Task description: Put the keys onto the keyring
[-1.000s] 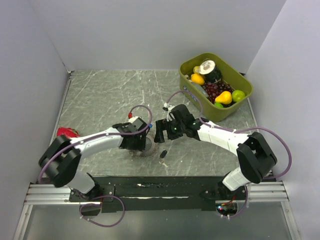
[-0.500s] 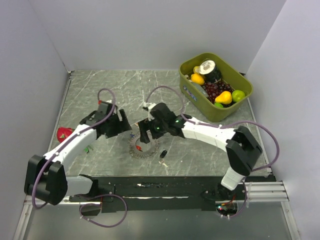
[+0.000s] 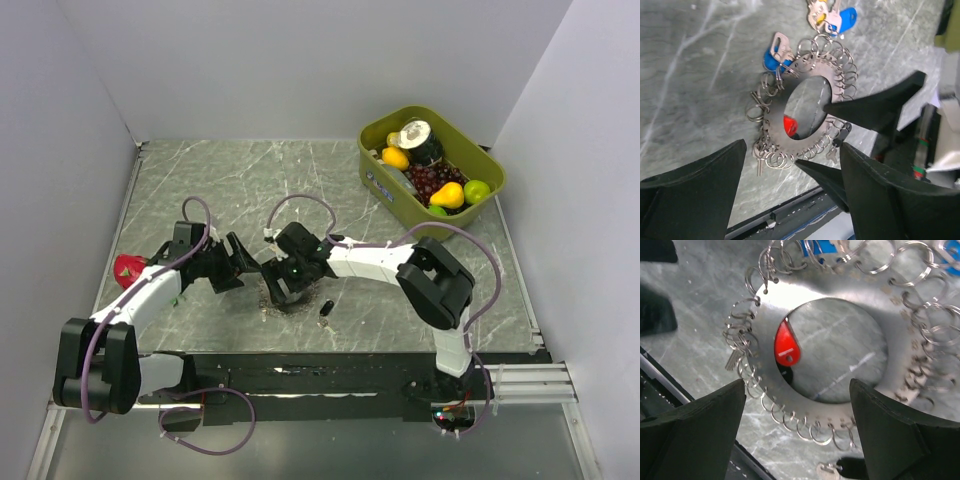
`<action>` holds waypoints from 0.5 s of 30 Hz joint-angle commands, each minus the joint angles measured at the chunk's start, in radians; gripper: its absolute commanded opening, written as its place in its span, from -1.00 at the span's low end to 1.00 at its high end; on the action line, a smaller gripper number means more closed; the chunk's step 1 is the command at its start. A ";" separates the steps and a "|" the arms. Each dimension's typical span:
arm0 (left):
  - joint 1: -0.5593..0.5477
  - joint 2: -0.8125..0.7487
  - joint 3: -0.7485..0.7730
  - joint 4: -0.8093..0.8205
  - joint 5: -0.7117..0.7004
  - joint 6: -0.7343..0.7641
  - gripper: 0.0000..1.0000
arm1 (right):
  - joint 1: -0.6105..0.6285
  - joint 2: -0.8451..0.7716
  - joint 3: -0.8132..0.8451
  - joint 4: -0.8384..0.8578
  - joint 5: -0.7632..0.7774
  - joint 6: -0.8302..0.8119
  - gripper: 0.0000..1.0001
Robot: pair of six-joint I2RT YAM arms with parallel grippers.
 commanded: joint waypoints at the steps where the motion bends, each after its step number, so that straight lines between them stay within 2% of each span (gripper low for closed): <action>1: 0.006 0.002 -0.019 0.073 0.068 -0.012 0.60 | 0.004 0.035 0.071 0.011 -0.046 0.001 0.82; 15: 0.007 0.002 -0.004 0.063 0.043 -0.003 0.60 | 0.053 -0.020 -0.056 0.053 -0.253 -0.032 0.84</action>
